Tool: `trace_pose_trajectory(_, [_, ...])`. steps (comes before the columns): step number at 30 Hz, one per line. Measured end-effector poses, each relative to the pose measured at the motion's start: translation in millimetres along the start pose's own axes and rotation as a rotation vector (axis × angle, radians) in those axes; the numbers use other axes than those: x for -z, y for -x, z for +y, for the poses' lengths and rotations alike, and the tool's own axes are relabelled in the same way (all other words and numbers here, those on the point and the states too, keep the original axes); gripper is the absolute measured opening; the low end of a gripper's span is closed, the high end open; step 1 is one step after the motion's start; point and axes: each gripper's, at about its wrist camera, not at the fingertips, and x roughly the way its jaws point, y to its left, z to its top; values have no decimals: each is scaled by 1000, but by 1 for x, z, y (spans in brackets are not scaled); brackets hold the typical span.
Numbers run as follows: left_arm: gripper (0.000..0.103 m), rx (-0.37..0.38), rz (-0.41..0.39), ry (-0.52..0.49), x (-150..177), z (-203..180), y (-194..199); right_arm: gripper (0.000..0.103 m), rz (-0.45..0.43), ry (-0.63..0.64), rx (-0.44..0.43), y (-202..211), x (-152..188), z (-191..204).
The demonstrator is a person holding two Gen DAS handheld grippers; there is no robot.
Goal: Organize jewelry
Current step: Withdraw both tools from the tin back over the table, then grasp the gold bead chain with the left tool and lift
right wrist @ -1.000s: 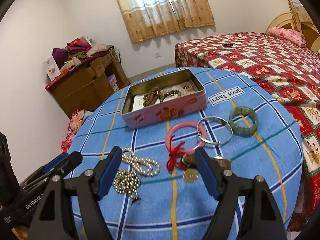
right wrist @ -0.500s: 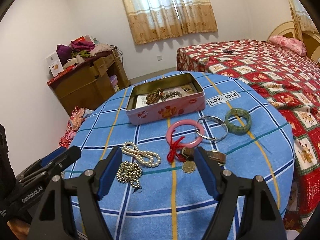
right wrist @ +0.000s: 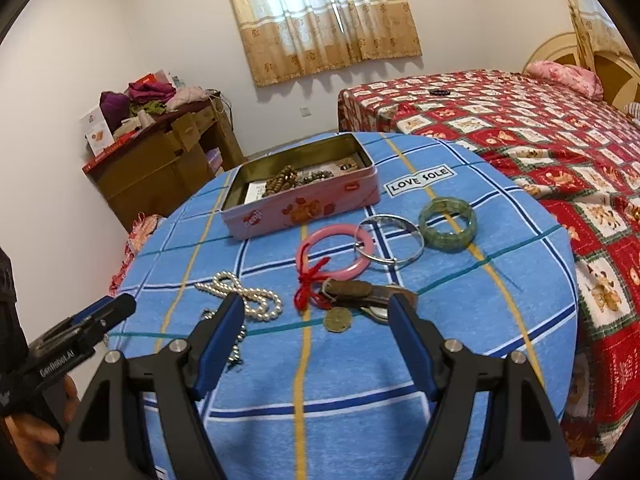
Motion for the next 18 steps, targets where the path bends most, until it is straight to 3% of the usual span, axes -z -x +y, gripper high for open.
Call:
trace_pose_trajectory(3, [66, 42, 31, -13, 2, -5, -7, 65, 29, 8, -11, -9, 3, 2])
trace_pose_trajectory(5, [66, 62, 46, -41, 3, -12, -10, 54, 48, 9, -26, -15, 5, 4])
trace_pose_trajectory(8, [66, 85, 67, -79, 5, -23, -16, 49, 59, 25, -39, -18, 7, 8])
trace_pose_trajectory(14, [66, 189, 125, -54, 6, -37, -29, 48, 80, -1, -53, -23, 7, 5])
trace_pose_trajectory(16, [66, 183, 131, -72, 5, -48, -35, 48, 90, -16, -51, -26, 6, 3])
trace_pose_trajectory(17, [64, 171, 134, -86, 5, -52, -37, 48, 94, -22, -53, -27, 6, 2])
trace_pose_trajectory(18, [53, 164, 146, -106, 6, -56, -40, 48, 95, -24, -54, -26, 6, 2])
